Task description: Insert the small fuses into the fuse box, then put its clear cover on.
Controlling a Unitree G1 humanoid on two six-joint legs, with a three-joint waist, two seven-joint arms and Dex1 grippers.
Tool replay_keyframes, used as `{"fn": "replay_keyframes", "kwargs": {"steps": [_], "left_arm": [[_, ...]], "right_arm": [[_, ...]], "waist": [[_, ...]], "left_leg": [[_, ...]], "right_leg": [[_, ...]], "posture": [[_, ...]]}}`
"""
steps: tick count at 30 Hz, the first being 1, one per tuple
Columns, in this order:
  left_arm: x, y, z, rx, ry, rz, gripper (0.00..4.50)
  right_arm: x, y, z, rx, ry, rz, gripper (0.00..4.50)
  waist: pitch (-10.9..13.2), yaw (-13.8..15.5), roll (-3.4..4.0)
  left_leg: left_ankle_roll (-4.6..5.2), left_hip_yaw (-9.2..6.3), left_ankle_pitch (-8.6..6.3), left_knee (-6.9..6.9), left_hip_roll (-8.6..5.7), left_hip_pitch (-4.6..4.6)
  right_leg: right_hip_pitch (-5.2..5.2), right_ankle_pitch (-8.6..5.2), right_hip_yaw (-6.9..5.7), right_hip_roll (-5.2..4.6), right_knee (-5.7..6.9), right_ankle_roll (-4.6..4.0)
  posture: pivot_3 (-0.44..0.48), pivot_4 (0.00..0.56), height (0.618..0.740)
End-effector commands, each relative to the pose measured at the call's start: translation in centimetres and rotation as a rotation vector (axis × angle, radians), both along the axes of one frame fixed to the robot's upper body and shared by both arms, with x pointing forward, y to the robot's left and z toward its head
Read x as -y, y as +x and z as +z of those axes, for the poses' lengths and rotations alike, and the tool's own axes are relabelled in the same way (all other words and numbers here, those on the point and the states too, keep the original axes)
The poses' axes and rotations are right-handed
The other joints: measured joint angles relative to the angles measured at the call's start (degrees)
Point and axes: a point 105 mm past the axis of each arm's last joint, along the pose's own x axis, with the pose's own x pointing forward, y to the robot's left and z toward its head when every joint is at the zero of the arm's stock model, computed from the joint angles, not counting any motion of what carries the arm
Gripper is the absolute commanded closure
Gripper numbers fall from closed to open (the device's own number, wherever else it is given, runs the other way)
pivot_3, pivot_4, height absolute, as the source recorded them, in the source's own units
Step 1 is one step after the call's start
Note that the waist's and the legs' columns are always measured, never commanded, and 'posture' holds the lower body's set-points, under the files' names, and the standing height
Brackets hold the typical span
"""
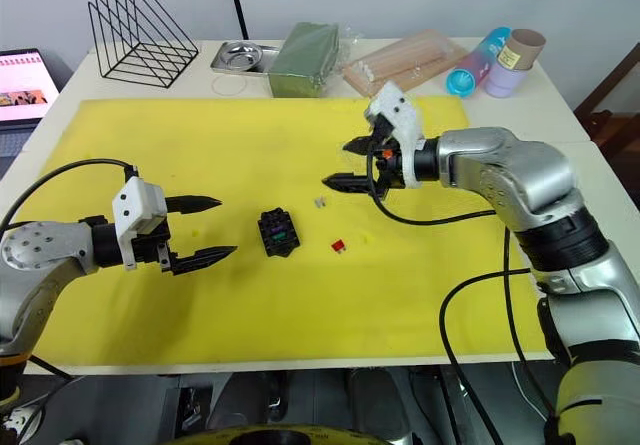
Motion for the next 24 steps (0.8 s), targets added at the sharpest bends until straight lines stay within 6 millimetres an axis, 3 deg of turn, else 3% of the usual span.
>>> {"fn": "replay_keyframes", "kwargs": {"steps": [1, 9, 17, 20, 22, 24], "left_arm": [[0.0, -0.3, 0.9, 0.039, 0.015, -0.012, 0.00], [-0.4, -1.0, 0.9, 0.024, 0.030, -0.020, 0.00], [-0.3, -1.0, 0.8, 0.021, 0.035, -0.026, 0.00], [-0.2, -1.0, 0.9, 0.021, 0.036, -0.029, 0.00], [-0.1, -1.0, 0.9, 0.021, 0.036, -0.030, 0.00], [-0.1, -1.0, 1.0, 0.022, 0.036, -0.029, 0.00]], "right_arm": [[-0.3, -0.2, 0.3, -0.188, -0.031, 0.070, 0.03], [0.1, -2.4, -0.8, -0.352, -0.236, 0.229, 0.03], [-0.6, -1.8, -2.4, -0.392, -0.292, 0.194, 0.03], [-0.6, -1.5, -3.0, -0.402, -0.311, 0.174, 0.65], [-0.6, -1.4, -3.6, -0.409, -0.327, 0.167, 1.30], [-0.5, -1.3, -4.1, -0.418, -0.339, 0.164, 1.30]], "waist": [[0.0, -0.1, 0.00], [0.0, 0.3, 0.02], [0.0, 0.2, 0.02], [0.0, 0.1, 0.02], [0.0, 0.1, 0.02], [0.0, 0.1, 0.02]], "left_leg": [[0.00, 0.01, 0.00, 0.00, 0.00, 0.02], [0.00, 0.00, 0.00, -0.02, -0.01, -0.01], [0.00, -0.02, 0.00, 0.04, -0.02, 0.00], [0.00, -0.02, 0.00, 0.03, -0.02, 0.00], [0.00, -0.02, 0.00, 0.04, -0.02, 0.00], [0.00, -0.02, 0.00, 0.04, -0.02, 0.00]], "right_leg": [[0.00, 0.00, 0.01, 0.00, 0.02, -0.01], [-0.04, 0.01, -0.04, -0.05, 0.02, -0.04], [-0.04, 0.01, -0.05, -0.01, 0.10, -0.04], [-0.05, 0.01, -0.05, -0.01, 0.10, -0.04], [-0.05, 0.01, -0.05, -0.01, 0.10, -0.04], [-0.05, 0.01, -0.04, -0.02, 0.10, -0.04]], "posture": [[0.000, 0.150, 0.740], [0.000, 0.150, 0.740], [0.000, 0.150, 0.740], [0.000, 0.150, 0.740], [0.000, 0.150, 0.740], [0.000, 0.150, 0.740]]}}
